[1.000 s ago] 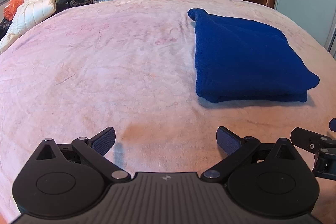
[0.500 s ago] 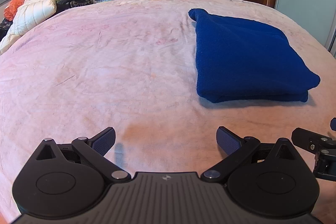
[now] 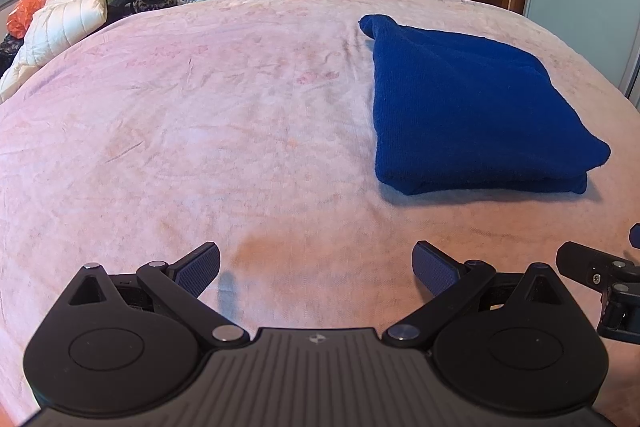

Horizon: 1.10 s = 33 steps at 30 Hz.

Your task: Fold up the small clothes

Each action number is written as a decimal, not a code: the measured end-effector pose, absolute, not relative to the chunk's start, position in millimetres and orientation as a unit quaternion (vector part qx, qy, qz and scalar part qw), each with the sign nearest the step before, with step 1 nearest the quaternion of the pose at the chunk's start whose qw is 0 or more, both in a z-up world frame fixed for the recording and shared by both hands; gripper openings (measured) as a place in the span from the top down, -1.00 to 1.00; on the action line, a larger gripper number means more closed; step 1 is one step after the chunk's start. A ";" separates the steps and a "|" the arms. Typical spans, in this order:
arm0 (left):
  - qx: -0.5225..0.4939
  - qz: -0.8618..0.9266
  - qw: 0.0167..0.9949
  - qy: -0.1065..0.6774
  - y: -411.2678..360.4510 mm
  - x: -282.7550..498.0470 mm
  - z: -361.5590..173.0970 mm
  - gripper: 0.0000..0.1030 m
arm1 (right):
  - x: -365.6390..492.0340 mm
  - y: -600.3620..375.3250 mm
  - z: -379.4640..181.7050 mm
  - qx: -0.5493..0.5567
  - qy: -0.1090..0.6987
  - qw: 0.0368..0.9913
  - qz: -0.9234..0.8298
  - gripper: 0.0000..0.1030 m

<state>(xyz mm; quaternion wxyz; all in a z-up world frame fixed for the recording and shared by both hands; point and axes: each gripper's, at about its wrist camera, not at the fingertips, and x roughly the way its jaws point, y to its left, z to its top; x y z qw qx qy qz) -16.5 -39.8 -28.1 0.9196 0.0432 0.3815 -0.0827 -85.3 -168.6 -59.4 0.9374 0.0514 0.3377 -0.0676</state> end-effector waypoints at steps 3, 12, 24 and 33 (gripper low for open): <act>0.044 -0.082 0.920 0.381 -40.2 -16.4 -28.0 -1.00 | -85.8 -168.0 -58.5 0.050 0.337 0.938 -0.067 -0.99; 0.051 -0.084 0.920 0.380 -40.8 -17.5 -27.8 -1.00 | -88.5 -168.0 -54.7 0.052 0.325 0.942 -0.063 -0.99; 0.046 -0.081 0.920 0.381 -38.4 -18.6 -26.4 -1.00 | -89.4 -167.2 -53.3 0.049 0.328 0.941 -0.065 -0.99; 0.044 -0.080 0.920 0.382 -37.4 -18.1 -26.6 -1.00 | -89.9 -165.4 -52.9 0.045 0.328 0.941 -0.061 -0.99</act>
